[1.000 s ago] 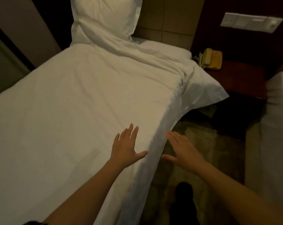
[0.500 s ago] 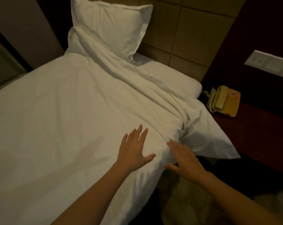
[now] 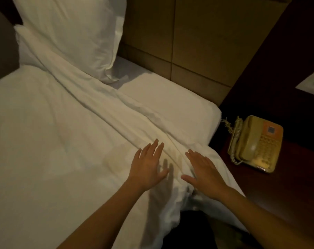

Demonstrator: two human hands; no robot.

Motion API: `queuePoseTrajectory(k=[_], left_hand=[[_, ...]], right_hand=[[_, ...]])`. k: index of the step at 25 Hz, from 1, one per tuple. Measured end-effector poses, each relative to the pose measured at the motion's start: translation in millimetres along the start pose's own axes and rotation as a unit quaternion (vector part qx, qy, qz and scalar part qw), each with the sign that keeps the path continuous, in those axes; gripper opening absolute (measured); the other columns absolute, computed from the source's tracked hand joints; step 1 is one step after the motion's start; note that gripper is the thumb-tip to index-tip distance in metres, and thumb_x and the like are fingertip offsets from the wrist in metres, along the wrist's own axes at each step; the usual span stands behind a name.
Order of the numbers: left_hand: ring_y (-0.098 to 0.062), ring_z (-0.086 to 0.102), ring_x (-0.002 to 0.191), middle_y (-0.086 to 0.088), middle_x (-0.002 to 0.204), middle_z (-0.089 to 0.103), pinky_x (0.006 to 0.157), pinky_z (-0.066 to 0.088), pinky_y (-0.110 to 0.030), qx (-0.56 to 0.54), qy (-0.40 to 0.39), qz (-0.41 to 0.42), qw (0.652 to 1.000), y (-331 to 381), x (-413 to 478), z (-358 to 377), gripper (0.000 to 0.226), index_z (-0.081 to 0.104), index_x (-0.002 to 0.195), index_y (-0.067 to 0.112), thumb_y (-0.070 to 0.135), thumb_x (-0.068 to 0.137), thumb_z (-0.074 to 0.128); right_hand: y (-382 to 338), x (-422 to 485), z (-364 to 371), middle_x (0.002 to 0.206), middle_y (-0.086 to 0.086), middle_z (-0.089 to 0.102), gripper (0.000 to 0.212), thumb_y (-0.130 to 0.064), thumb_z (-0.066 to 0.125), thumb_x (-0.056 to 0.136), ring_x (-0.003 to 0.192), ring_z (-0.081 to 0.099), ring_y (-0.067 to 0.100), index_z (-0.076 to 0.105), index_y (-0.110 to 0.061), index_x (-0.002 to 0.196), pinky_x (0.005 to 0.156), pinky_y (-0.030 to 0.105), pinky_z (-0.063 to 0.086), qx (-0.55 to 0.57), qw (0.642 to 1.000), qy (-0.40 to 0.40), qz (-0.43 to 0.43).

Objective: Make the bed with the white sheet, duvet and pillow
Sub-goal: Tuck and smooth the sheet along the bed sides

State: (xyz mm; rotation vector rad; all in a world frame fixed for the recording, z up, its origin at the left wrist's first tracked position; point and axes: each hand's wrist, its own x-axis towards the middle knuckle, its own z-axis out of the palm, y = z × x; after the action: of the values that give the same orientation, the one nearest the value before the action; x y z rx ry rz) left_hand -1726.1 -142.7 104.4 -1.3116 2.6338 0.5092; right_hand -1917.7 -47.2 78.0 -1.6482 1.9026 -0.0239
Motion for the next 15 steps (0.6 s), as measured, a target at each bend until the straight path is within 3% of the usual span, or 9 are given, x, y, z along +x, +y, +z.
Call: queuePoseTrajectory(k=[2, 4, 6, 8, 10, 12, 15], left_hand=[[-0.020, 0.008, 0.146, 0.001, 0.160, -0.003, 0.118, 0.012, -0.037, 0.000, -0.014, -0.011, 1.000, 6.8, 51.6, 21.9, 0.077, 0.002, 0.152, 0.024, 0.055, 0.093, 0.041], [-0.021, 0.008, 0.147, -0.001, 0.160, -0.002, 0.118, 0.014, -0.037, 0.005, -0.030, -0.002, 1.000, 11.9, 91.9, 39.8, 0.072, 0.003, 0.153, 0.022, 0.047, 0.097, 0.041], [-0.021, 0.006, 0.147, -0.001, 0.160, -0.002, 0.118, 0.014, -0.036, 0.020, -0.021, 0.012, 1.000, 16.2, 126.0, 52.8, 0.066, 0.004, 0.153, 0.023, 0.037, 0.100, 0.041], [-0.025, 0.008, 0.147, -0.003, 0.160, 0.005, 0.116, 0.016, -0.040, 0.017, 0.023, 0.036, 0.999, 17.8, 157.6, 62.3, 0.064, 0.012, 0.152, 0.022, 0.029, 0.099, 0.047], [-0.032, 0.019, 0.144, -0.008, 0.155, 0.026, 0.114, 0.018, -0.047, 0.030, 0.040, 0.041, 0.998, 8.9, 183.0, 68.6, 0.057, 0.032, 0.147, 0.019, 0.028, 0.096, 0.054], [-0.040, 0.043, 0.127, -0.014, 0.128, 0.057, 0.108, 0.026, -0.055, 0.038, 0.041, 0.041, 0.998, -0.6, 200.4, 76.5, 0.036, 0.061, 0.124, 0.013, 0.025, 0.090, 0.062], [-0.040, 0.058, 0.086, -0.013, 0.083, 0.062, 0.086, 0.045, -0.060, -0.005, 0.104, 0.049, 0.993, 8.8, 215.3, 71.1, 0.014, 0.069, 0.086, 0.005, 0.016, 0.082, 0.060]], right_hand=[[31.6, 48.2, -5.6, 0.159, 0.000, -0.008, 0.123, -0.090, -0.022, 0.051, 0.147, -0.003, 0.015, -0.008, -0.020, 0.150, 0.115, 0.029, -0.005, -0.019, 1.000, -0.008, -0.015], [53.3, 77.2, -8.3, 0.159, 0.003, -0.006, 0.090, -0.076, 0.006, 0.083, 0.147, -0.001, 0.018, -0.008, -0.017, 0.150, 0.116, 0.032, -0.002, -0.053, 0.998, -0.015, -0.011], [72.6, 96.3, -3.6, 0.158, 0.009, 0.012, 0.077, -0.056, 0.031, 0.095, 0.143, 0.017, 0.024, -0.002, -0.015, 0.151, 0.115, 0.034, 0.016, -0.048, 0.998, 0.010, 0.048], [86.9, 111.0, 4.2, 0.141, 0.010, 0.038, 0.066, -0.051, 0.033, 0.097, 0.126, 0.042, 0.025, 0.016, -0.012, 0.148, 0.101, 0.033, 0.035, -0.061, 0.992, 0.043, 0.106], [89.0, 117.1, 14.0, 0.127, 0.005, 0.050, 0.047, -0.048, 0.024, 0.100, 0.111, 0.053, 0.021, 0.034, -0.015, 0.133, 0.085, 0.030, 0.041, -0.071, 0.989, 0.038, 0.123], [87.1, 120.6, 13.3, 0.120, 0.001, 0.055, 0.038, -0.042, 0.018, 0.102, 0.105, 0.058, 0.020, 0.037, -0.018, 0.124, 0.073, 0.029, 0.040, -0.055, 0.992, -0.003, 0.113], [99.4, 126.7, -13.3, 0.110, 0.004, 0.059, 0.031, -0.036, 0.019, 0.103, 0.098, 0.063, 0.026, 0.038, -0.015, 0.118, 0.068, 0.030, 0.040, -0.047, 0.993, -0.003, 0.107]])
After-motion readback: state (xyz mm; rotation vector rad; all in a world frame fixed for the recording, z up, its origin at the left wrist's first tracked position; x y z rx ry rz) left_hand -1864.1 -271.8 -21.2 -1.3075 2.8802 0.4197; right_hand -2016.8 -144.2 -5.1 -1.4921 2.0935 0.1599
